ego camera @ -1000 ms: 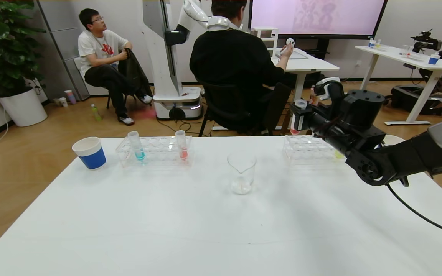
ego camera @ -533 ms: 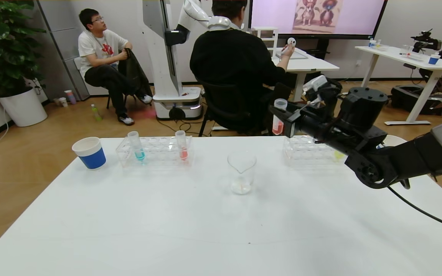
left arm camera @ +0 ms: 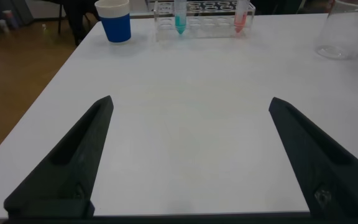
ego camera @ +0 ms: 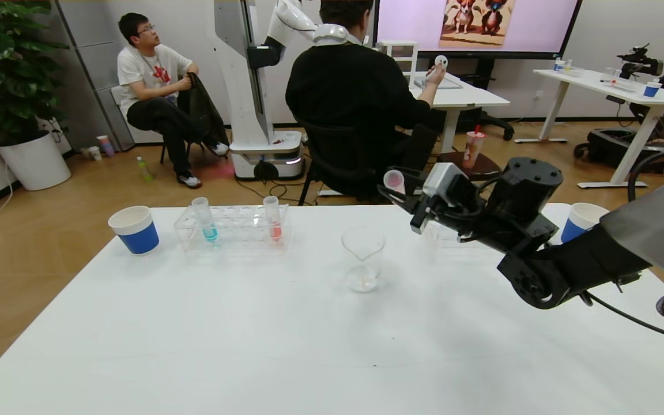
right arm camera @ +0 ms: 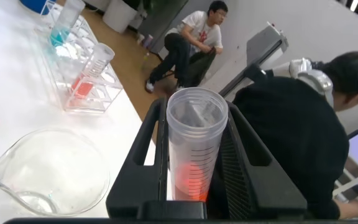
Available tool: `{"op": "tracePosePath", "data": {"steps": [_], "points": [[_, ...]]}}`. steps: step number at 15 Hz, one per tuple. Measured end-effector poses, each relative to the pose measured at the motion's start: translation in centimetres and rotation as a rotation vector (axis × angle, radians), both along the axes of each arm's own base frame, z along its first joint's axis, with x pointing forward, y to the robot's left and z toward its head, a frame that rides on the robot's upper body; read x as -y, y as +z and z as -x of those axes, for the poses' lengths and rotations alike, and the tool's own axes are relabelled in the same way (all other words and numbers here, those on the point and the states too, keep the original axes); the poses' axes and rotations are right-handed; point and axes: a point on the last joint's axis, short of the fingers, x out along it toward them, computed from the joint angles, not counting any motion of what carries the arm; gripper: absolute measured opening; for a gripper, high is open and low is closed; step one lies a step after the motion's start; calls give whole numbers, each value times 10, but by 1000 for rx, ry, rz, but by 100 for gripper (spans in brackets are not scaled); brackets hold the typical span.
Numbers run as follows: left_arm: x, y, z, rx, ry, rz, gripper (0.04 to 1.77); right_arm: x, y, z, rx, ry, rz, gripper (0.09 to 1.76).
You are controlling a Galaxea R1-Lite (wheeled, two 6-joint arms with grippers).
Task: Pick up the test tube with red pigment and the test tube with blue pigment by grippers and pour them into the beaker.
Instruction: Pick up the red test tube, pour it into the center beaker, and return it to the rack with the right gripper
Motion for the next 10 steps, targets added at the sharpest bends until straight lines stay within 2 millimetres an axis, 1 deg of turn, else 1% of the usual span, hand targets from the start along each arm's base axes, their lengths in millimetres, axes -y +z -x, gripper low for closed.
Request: {"op": "tracePosePath", "data": {"steps": [2, 4, 6, 8, 10], "points": [[0, 0, 0, 0, 0, 0, 175, -8, -9, -3, 72, 28, 35, 52], [0, 0, 0, 0, 0, 0, 175, -17, -14, -7, 159, 46, 46, 52], [0, 0, 0, 0, 0, 0, 175, -25, -22, -9, 206, 81, 84, 52], [0, 0, 0, 0, 0, 0, 175, -27, -26, -11, 238, 87, 98, 52], [0, 0, 0, 0, 0, 0, 175, -25, -27, -18, 320, 119, 131, 52]]}}
